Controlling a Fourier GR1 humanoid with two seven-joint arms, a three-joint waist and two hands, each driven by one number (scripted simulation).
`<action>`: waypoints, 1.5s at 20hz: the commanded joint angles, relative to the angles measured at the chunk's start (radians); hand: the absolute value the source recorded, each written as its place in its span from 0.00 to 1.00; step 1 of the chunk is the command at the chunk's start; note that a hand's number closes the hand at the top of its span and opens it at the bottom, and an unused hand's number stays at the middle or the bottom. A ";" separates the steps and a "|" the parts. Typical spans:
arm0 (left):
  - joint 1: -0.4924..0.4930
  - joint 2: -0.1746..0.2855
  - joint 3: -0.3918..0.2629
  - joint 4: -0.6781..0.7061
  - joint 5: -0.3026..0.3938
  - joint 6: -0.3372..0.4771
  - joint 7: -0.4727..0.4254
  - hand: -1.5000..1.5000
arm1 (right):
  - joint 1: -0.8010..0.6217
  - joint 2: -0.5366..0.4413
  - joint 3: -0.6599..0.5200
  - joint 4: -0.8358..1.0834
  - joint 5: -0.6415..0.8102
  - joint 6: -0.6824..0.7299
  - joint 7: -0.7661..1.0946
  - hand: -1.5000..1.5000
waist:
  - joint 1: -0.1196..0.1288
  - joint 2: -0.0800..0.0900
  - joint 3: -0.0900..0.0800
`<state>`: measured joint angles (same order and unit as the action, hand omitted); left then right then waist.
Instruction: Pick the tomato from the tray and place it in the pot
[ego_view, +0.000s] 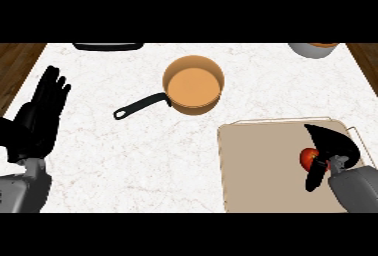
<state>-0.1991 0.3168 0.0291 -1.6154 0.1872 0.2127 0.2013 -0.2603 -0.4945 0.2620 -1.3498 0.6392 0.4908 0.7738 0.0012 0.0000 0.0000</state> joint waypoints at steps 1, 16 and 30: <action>0.021 -0.030 0.021 -0.037 -0.015 -0.007 0.018 0.50 | 0.005 0.050 -0.029 0.037 0.069 -0.009 -0.005 0.00 | 0.001 0.000 0.000; -0.027 -0.098 0.017 0.037 -0.085 -0.014 -0.008 0.50 | 0.018 0.008 -0.035 0.057 0.162 0.074 -0.264 1.00 | -0.003 0.000 0.000; -0.050 -0.075 -0.006 0.019 -0.068 -0.063 0.015 0.50 | -0.189 0.491 0.662 -0.257 0.044 -0.173 -0.203 1.00 | 0.086 0.000 -0.001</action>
<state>-0.2434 0.2372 0.0191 -1.6102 0.1219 0.1556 0.2285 -0.4080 -0.0540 0.7672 -1.5360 0.7525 0.4255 0.4988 0.0912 -0.0005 -0.0020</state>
